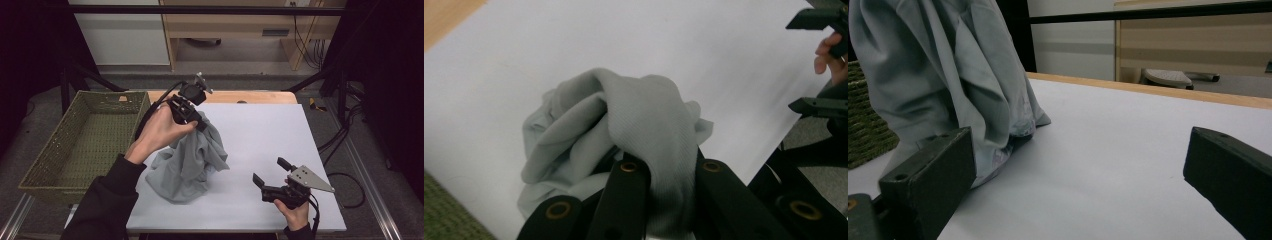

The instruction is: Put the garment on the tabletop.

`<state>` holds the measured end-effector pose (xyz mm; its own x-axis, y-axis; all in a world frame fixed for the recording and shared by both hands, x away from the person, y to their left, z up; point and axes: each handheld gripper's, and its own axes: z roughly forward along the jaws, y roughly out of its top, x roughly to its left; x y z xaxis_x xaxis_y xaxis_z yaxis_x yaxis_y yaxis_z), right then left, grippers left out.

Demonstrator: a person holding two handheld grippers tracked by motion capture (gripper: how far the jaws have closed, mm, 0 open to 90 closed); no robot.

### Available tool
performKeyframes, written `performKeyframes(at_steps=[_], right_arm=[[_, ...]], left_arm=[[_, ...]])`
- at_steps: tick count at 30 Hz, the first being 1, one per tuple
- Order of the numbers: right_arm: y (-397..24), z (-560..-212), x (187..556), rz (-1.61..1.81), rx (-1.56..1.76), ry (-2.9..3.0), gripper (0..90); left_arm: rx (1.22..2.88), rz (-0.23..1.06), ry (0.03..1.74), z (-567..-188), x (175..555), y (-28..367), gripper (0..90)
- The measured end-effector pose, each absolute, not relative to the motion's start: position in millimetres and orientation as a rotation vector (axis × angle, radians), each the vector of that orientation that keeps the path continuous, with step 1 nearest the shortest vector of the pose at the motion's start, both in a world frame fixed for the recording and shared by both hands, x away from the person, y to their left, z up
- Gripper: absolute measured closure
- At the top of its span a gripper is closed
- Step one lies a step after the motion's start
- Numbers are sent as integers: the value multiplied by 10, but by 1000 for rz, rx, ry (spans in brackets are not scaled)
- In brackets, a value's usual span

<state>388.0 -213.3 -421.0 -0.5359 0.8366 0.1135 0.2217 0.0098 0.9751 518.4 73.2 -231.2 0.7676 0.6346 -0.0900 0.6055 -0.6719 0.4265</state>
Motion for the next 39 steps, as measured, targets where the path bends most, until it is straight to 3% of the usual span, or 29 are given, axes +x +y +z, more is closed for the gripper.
performKeyframes(at_steps=[27,30,31,32,33,34,39], right_arm=[[-2143,-4211,3874,1564,1094,1773,8],[-2144,-4215,3878,1568,1095,1777,8],[-2144,-4219,3882,1568,1089,1779,9],[-2144,-4219,3882,1568,1089,1779,9],[-2140,-4220,3882,1561,1087,1784,9],[-2140,-4220,3882,1561,1087,1784,9],[-2130,-4213,3881,1570,1101,1785,9]], left_arm=[[2585,-63,832,-3434,5111,465,846],[2583,-62,815,-3436,5105,450,771],[2580,-60,811,-3431,5103,450,690],[2575,-47,808,-3425,5096,448,690],[2572,-29,798,-3414,5094,452,577],[2554,-10,798,-3403,5087,456,577],[2492,32,770,-3350,5090,498,288]])
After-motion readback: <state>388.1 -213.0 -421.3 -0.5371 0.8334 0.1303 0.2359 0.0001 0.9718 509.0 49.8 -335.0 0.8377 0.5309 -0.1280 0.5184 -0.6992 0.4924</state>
